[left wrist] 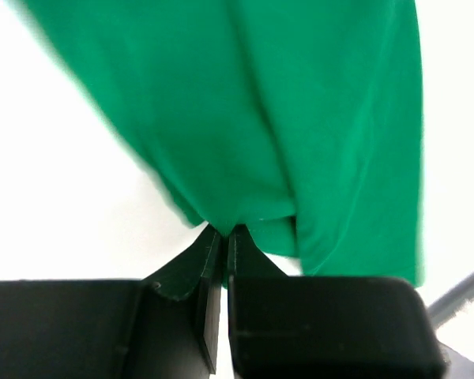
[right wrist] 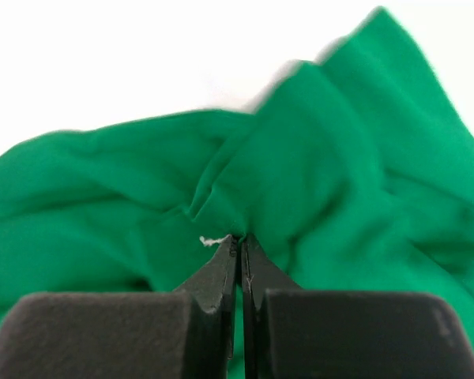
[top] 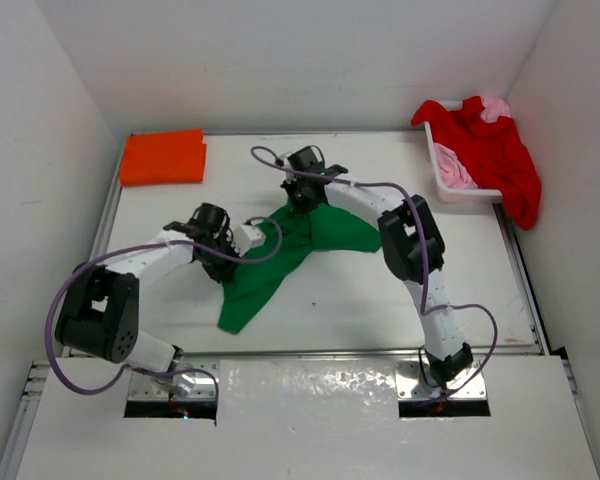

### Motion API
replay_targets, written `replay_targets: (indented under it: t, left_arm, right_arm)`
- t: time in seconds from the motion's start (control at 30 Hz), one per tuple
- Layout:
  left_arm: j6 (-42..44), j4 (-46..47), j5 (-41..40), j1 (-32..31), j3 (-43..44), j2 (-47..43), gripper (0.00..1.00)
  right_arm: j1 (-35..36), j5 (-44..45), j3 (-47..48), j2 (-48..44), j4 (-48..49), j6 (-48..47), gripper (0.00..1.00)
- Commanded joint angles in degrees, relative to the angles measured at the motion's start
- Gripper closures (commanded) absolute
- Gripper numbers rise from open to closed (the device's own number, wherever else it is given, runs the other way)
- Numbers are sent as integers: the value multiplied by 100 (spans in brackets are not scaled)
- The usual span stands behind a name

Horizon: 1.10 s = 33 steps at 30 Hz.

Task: Fold and stack the t-shirts
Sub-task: Flatten out the tshirt

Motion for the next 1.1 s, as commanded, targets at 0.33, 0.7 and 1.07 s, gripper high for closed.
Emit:
replay_targets:
  t: [0.33, 0.7, 1.07]
  left_arm:
    - [115, -1059, 897, 812, 2327, -418, 100]
    - [489, -1550, 746, 927, 3453, -708, 100]
    - [1205, -1499, 141, 654, 1230, -1227, 100]
  right_arm:
    - [-1703, -819, -2248, -3671, 1322, 672, 100]
    - [-3004, -1275, -3181, -5247, 1147, 892, 97]
    - [-1563, -872, -1858, -2351, 787, 1339, 32]
